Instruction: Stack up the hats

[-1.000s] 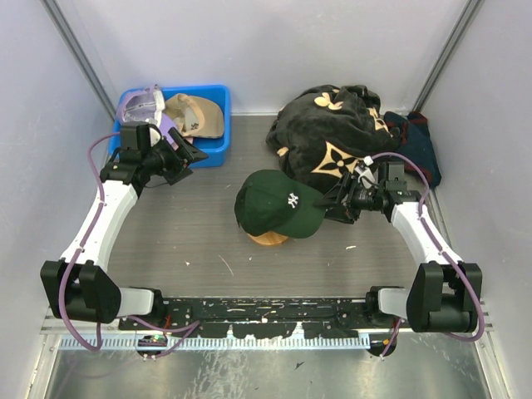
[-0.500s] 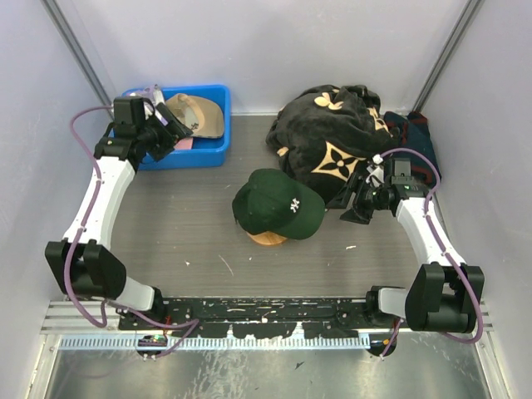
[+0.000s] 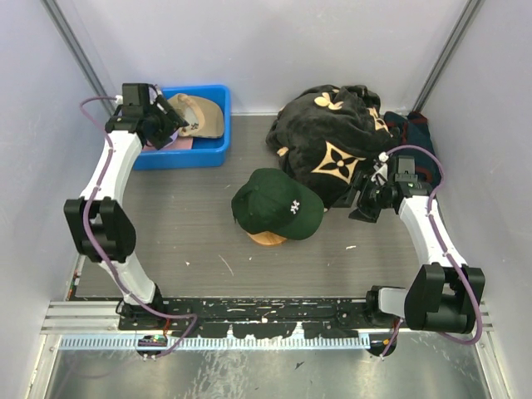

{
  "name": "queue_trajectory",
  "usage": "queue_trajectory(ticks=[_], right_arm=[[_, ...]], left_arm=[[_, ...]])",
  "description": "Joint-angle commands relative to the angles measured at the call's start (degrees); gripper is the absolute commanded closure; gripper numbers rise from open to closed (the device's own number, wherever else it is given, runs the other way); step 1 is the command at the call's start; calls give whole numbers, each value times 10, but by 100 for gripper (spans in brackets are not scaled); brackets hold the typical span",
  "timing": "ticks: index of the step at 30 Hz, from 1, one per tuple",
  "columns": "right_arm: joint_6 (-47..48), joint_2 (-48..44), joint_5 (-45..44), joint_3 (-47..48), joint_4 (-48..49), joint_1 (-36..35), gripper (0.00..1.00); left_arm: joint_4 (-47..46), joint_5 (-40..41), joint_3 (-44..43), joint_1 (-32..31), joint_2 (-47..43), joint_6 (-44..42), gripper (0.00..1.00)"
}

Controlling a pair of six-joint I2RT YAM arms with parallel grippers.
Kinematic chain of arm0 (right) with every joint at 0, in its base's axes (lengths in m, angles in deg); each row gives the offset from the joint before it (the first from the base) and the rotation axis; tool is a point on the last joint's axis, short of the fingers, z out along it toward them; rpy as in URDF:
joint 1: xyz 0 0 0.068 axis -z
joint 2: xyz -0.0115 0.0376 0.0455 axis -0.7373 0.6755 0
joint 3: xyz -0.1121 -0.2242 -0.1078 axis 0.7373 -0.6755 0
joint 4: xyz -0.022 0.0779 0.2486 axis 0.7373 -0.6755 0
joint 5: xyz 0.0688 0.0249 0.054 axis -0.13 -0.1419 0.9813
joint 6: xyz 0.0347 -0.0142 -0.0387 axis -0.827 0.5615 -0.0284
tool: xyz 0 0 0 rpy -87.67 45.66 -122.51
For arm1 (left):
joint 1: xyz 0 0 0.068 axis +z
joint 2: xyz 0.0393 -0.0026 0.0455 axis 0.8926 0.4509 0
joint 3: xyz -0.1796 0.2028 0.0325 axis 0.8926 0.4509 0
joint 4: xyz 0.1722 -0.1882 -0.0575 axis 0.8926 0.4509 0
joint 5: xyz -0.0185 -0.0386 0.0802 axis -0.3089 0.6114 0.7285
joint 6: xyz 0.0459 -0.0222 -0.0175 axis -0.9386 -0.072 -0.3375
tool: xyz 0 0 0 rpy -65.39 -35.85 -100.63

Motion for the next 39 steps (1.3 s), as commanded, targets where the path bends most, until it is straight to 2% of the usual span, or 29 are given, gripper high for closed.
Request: queue_trajectory(ticks=[1,8,12,18,23,32,39], right_arm=[[16,-17,-51,25,-10,7,31],[9,-40,-132,42,-30,11,30],[11,-48,-158,60,-52,12,30],[16,-65,-193,73,-75,17,30],[19,-69,-206,78,-87,25,29],[17,-58,-215,94,-90,34,28],[20,-57,-222,96,-96,36,28]], left_arm=[[-13,-6,-64,-10,65,28,25],[-37,74,-108,-26,147,155,40],[-15,108,-153,-34,194,213,47],[6,145,-219,-40,257,261,43],[68,164,-288,-45,305,288,39],[77,215,-234,-54,287,354,35],[111,208,-322,-41,355,347,35]])
